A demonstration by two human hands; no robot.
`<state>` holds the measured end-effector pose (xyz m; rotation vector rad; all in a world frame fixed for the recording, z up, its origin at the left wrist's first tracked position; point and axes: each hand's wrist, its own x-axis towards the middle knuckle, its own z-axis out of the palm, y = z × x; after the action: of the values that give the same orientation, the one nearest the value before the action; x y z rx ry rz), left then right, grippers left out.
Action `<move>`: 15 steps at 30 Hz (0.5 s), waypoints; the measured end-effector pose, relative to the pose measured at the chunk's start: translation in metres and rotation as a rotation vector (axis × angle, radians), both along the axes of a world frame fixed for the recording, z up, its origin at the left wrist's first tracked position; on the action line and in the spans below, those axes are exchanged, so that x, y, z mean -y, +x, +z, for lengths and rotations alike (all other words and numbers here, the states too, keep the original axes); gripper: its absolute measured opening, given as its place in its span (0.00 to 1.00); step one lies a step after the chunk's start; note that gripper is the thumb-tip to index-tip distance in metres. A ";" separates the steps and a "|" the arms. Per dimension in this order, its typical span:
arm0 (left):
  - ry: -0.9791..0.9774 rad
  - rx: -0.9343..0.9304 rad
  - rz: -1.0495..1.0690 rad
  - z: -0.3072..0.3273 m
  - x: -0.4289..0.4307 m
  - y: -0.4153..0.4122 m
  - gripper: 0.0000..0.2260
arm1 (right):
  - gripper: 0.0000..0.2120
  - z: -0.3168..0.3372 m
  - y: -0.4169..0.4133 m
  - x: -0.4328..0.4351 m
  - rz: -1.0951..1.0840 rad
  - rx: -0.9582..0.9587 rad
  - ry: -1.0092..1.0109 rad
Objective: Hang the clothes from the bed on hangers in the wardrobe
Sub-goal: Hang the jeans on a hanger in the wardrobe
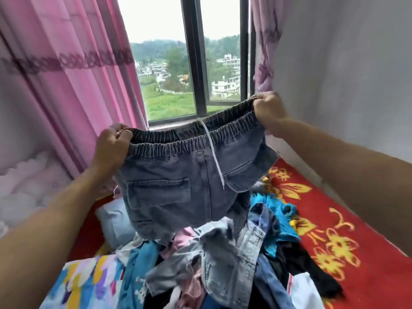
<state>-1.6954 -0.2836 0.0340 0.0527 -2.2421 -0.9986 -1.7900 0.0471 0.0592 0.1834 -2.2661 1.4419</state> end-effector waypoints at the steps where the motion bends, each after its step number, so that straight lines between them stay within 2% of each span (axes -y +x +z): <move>1: -0.077 -0.063 -0.006 0.018 0.001 0.004 0.10 | 0.18 0.019 0.003 0.000 -0.012 -0.067 0.006; 4: -0.254 -0.214 0.044 0.059 0.007 0.014 0.22 | 0.11 0.063 0.013 0.001 -0.075 -0.237 0.055; 7: -0.364 -0.236 0.121 0.064 0.009 0.026 0.30 | 0.12 0.071 0.020 0.003 -0.070 -0.306 0.138; 9: -0.468 -0.149 0.149 0.044 0.014 0.031 0.26 | 0.09 0.056 0.020 0.001 0.061 -0.175 0.278; 11: -0.520 0.042 0.147 0.013 0.023 0.033 0.19 | 0.05 0.027 0.020 0.000 0.294 0.094 0.388; 13: -0.491 0.267 0.131 -0.019 0.030 0.040 0.12 | 0.12 -0.008 0.022 0.002 0.455 0.314 0.469; 15: -0.429 0.411 0.139 -0.044 0.032 0.051 0.06 | 0.11 -0.041 0.024 0.009 0.478 0.340 0.581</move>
<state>-1.6440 -0.3155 -0.0101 0.2388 -2.7391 -0.4428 -1.7658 0.0384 0.0178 0.7509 -3.0309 1.0187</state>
